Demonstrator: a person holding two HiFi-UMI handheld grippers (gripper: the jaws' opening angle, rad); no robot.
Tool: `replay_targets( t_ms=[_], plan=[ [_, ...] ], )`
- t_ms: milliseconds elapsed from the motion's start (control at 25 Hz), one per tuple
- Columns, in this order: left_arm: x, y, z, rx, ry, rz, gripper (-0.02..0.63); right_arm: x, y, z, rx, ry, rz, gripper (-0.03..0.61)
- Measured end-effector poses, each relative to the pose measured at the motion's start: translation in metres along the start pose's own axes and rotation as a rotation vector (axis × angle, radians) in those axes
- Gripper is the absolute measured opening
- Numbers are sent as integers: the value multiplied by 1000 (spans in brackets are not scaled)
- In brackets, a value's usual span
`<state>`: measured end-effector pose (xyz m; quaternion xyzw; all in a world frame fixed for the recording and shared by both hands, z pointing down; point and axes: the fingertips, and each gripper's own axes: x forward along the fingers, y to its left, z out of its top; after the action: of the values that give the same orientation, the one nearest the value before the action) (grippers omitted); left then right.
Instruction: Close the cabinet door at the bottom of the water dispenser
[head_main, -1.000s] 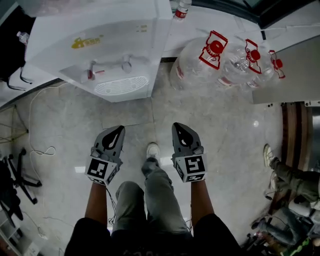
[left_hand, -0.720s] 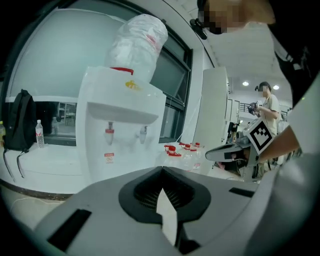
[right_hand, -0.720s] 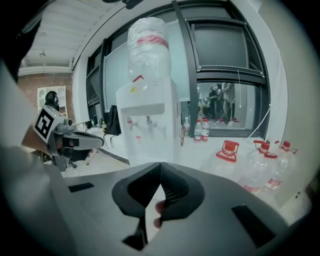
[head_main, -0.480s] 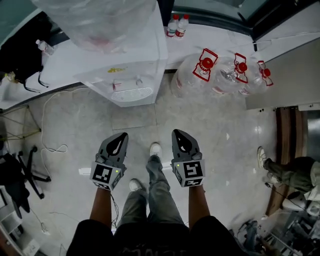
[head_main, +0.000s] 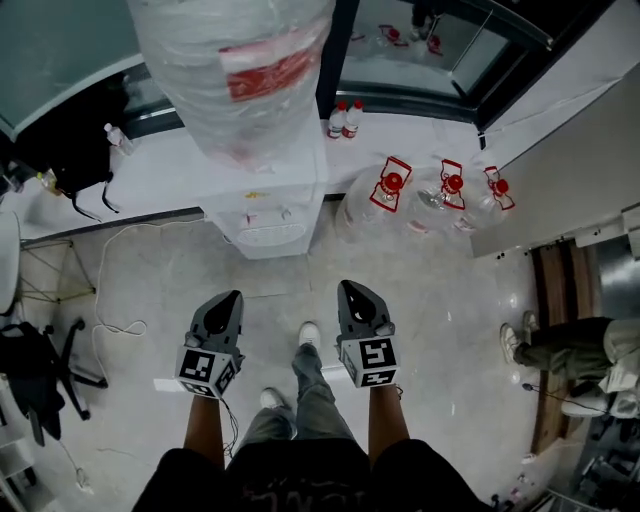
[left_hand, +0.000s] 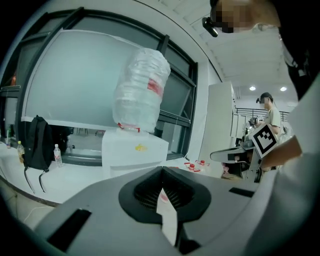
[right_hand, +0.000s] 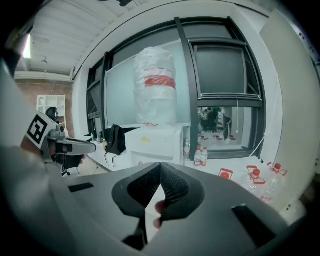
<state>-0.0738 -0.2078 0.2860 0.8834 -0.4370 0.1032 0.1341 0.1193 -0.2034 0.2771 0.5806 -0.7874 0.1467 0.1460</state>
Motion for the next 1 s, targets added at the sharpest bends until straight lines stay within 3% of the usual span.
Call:
replay_targets(
  t_ms=[320, 1000],
  plan=[
    [-45, -6, 70, 7, -83, 39, 15, -37, 37, 61, -3, -67, 14, 12],
    [-129, -1, 155, 54, -205, 103, 15, -109, 54, 126, -134, -162, -9, 12]
  ],
)
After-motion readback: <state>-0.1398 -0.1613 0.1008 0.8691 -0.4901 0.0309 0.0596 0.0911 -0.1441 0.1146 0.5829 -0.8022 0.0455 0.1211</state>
